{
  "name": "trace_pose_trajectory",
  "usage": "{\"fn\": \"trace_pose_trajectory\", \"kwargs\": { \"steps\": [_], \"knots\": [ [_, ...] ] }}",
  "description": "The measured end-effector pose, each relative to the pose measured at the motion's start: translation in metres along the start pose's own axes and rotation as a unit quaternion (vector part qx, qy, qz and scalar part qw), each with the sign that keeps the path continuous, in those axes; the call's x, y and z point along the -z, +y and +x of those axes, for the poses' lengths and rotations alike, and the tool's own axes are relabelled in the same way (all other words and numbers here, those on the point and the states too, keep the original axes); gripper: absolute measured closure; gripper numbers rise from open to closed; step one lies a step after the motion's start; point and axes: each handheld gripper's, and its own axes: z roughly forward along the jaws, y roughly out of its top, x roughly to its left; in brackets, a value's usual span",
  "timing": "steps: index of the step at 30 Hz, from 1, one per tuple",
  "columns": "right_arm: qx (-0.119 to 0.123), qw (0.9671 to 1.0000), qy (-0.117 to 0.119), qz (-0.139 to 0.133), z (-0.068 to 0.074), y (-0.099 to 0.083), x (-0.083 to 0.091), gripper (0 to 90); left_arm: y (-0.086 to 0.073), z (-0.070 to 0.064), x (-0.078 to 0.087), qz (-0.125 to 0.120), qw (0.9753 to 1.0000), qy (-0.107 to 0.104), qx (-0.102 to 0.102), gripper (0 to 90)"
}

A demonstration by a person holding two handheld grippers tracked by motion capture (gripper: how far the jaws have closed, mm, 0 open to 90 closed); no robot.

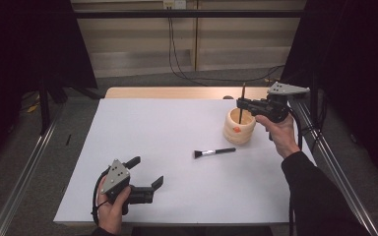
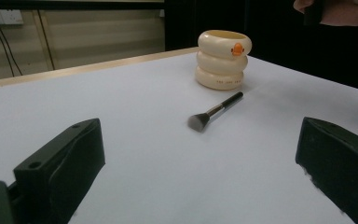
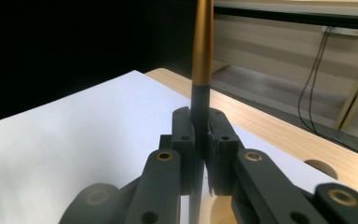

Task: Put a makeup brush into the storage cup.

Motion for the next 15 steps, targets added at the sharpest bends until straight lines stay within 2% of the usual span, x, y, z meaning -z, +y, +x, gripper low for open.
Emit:
{"fn": "trace_pose_trajectory", "kwargs": {
  "steps": [15],
  "knots": [
    [-0.008,0.9996,-0.028,-0.004,-0.018,0.006,-0.011,83.0,0.0,0.0,0.0,0.006,1.0,0.0,-0.003,1.3]
  ]
}}
